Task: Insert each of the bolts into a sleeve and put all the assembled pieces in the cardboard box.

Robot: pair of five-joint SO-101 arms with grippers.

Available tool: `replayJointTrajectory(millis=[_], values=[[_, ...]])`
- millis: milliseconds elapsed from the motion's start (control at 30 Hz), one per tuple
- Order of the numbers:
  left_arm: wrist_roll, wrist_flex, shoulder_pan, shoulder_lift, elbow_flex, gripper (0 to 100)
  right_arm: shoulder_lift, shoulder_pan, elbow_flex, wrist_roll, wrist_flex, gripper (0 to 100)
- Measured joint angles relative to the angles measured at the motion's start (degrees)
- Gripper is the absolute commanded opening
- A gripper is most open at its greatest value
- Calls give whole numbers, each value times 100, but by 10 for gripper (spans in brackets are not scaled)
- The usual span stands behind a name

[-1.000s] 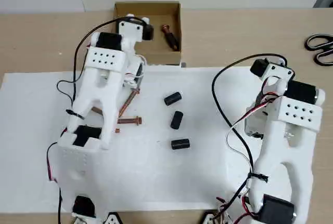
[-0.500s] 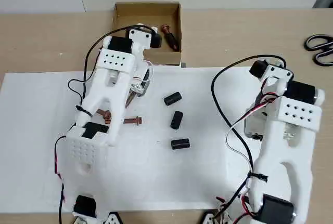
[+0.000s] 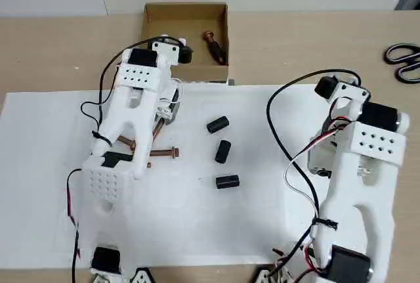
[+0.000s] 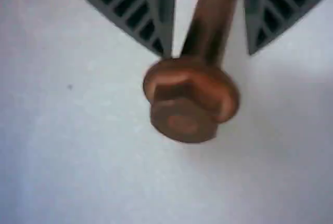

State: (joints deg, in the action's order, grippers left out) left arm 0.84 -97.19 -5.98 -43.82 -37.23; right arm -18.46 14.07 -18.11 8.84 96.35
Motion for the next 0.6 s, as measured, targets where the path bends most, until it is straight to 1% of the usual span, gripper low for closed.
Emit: replayJointTrajectory(millis=[300,533,600], values=[[18,18,-79,-53,-193,90,0,0,0,0,0,4],[26,396,-79,-88,79,89,0,0,0,0,0,4],[9,492,-79,-88,211,72,0,0,0,0,0,4]])
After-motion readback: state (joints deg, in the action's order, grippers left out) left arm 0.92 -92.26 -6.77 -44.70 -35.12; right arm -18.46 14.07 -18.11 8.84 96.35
